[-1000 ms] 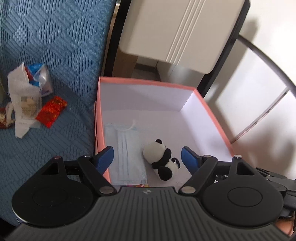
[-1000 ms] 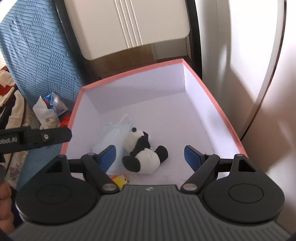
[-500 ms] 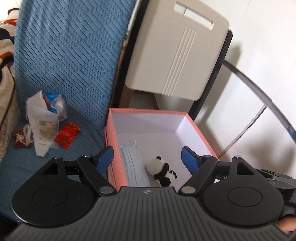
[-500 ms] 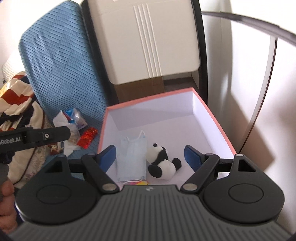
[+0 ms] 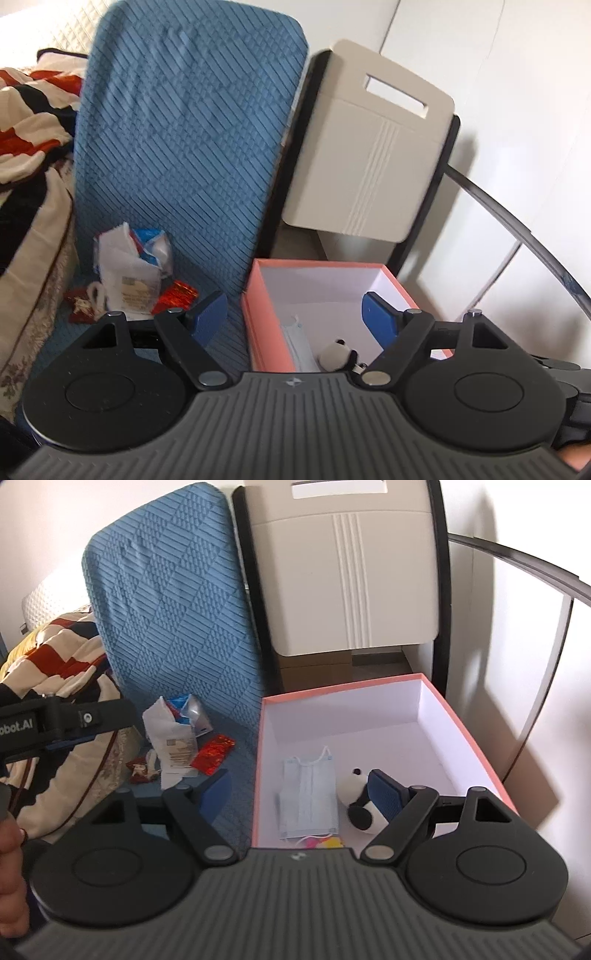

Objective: Organize soft objects
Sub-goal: 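Withdraw both open tools from the box back toward the seat pile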

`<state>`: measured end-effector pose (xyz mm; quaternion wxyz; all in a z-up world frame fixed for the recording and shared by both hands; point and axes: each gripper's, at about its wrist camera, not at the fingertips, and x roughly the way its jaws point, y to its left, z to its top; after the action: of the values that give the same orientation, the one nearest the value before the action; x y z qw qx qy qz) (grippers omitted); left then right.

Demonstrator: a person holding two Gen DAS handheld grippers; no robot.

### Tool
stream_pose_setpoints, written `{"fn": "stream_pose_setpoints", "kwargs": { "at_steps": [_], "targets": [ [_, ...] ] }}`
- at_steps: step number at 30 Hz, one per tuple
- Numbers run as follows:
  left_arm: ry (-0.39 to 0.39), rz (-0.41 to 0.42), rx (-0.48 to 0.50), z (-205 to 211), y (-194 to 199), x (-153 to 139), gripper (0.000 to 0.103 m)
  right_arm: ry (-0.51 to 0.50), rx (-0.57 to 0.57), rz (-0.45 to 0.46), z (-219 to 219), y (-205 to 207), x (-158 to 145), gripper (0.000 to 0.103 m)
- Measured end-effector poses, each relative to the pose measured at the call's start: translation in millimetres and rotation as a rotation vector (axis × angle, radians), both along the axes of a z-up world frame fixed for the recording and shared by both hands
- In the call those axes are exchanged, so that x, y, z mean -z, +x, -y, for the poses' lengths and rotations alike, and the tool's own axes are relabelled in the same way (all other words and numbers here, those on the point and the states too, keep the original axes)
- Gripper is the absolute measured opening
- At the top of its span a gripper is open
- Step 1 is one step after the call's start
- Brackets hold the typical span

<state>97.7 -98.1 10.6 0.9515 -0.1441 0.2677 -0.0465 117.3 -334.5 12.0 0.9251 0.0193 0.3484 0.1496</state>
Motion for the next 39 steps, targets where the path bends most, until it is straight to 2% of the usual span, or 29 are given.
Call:
{"fn": "stream_pose_setpoints", "kwargs": {
  "at_steps": [6,12,22,31,39],
  "targets": [
    [-0.010,0.003,-0.027,-29,-10,16,0.084,-0.021,-0.029,0.015,-28,-7,8,0.083],
    [0.016,0.002,-0.075,-55,-19,35,0.084,-0.022,-0.061,0.027,-56,-13,19,0.083],
    [0.008,-0.018,-0.122,-86,-21,62,0.084,-0.045,-0.141,-0.021,-100,-16,59,0.083],
    [0.031,-0.052,-0.114,-97,-20,90,0.084,-0.074,-0.140,-0.034,-117,-18,90,0.083],
    [0.028,-0.069,-0.116,-110,-25,101,0.084,-0.083,-0.145,-0.034,-129,-21,99,0.083]
  ]
}}
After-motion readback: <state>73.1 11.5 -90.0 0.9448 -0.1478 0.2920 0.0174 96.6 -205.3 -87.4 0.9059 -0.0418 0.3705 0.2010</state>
